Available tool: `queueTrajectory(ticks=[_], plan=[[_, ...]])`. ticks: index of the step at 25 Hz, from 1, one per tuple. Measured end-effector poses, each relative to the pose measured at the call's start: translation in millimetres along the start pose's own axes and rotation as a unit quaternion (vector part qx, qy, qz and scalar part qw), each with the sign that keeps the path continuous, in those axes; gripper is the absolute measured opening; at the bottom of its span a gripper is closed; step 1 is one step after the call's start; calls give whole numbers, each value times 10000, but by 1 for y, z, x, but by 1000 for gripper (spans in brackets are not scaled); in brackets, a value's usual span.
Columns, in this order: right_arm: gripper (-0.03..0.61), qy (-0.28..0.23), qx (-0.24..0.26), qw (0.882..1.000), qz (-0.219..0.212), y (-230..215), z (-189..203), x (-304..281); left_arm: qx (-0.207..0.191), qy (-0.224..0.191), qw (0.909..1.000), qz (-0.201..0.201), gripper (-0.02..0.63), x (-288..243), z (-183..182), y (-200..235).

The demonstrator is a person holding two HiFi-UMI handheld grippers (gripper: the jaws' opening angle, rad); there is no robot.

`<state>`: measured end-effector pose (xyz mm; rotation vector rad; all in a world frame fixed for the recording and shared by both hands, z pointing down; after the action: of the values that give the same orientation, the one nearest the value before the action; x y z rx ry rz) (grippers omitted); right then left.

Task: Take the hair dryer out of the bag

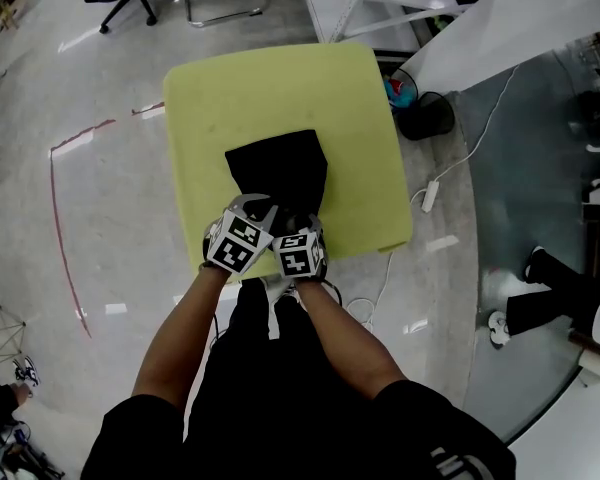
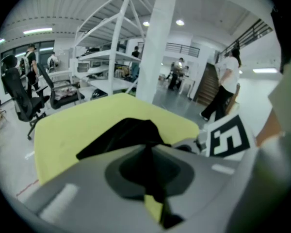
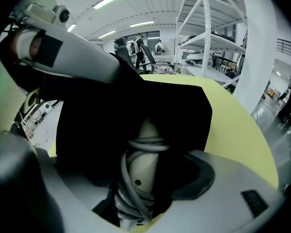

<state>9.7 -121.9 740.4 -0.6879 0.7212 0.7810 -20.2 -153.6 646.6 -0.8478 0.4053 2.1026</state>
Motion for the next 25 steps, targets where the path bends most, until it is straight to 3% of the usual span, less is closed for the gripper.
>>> queueTrajectory(ticks=[10, 11, 12, 25], plan=[[273, 86, -330, 9990, -304, -2, -1, -9, 142, 90, 9999, 5, 18, -3, 8, 8], [268, 58, -426, 9985, -330, -2, 0, -10, 151, 71, 9999, -6, 18, -3, 8, 9], [212, 35, -508, 9981, -351, -1, 1, -11, 165, 60, 9998, -7, 17, -3, 8, 10], [199, -299, -661, 9922, -1017, -1, 0, 15, 14, 9, 10000, -56, 18, 3, 4, 6]])
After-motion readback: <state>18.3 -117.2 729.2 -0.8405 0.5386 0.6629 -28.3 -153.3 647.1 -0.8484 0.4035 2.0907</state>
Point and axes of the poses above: the fingertips, and each gripper's own axes: x backward along the fingers, y to its left, z out of its underside, the point moved 1 cm from there along x, backward along the fingers, and after that the axes turned 15 degrees about -z, right-handed, at the moved point
